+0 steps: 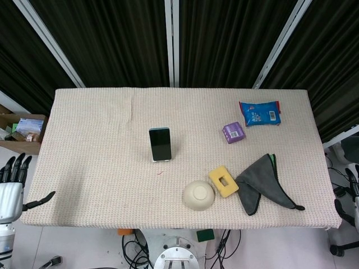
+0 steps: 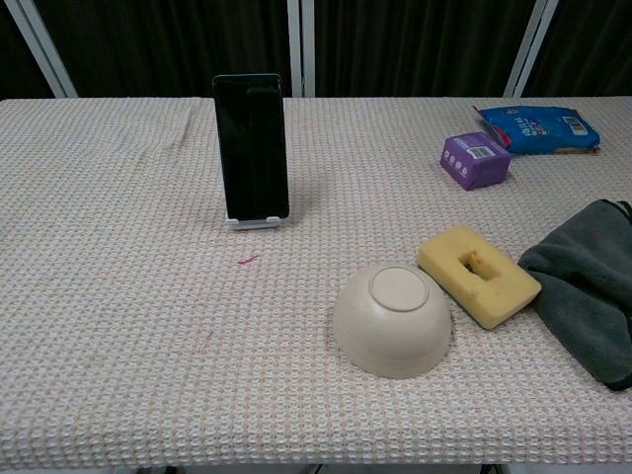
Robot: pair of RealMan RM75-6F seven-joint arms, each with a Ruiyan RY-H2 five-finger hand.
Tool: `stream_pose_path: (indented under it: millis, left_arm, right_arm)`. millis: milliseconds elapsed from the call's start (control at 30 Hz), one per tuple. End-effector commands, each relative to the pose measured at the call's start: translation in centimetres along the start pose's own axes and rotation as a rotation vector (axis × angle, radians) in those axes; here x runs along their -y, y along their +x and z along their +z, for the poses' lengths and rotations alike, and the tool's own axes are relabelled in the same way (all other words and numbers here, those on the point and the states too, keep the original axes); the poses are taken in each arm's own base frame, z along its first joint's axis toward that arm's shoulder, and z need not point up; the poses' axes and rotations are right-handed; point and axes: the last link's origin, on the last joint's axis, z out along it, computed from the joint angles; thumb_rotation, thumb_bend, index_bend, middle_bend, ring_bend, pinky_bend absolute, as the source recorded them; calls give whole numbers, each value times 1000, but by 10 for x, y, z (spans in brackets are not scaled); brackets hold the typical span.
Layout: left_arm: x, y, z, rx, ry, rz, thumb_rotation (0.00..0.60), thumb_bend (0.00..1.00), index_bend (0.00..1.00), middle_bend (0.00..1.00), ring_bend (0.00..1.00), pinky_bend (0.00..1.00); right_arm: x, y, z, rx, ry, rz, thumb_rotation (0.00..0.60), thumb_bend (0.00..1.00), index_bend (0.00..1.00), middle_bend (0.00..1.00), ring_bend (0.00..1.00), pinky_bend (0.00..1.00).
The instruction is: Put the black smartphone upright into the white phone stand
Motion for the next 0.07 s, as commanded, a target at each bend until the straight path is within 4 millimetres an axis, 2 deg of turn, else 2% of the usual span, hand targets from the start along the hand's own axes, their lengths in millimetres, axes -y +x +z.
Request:
stream_pose_path:
  millis: [33,67]
  left_arm:
    - [5,-1,-7,19,11,0,271,0,38,43,0,172]
    - [5,-2,-8,18,9,-5,270,0,38,43,0,170]
  right_arm:
    - [1,-2,-2,-1,8,2,578,338,0,0,0,0]
    - [2,-2,-2,-2,11,4,578,339,0,0,0,0]
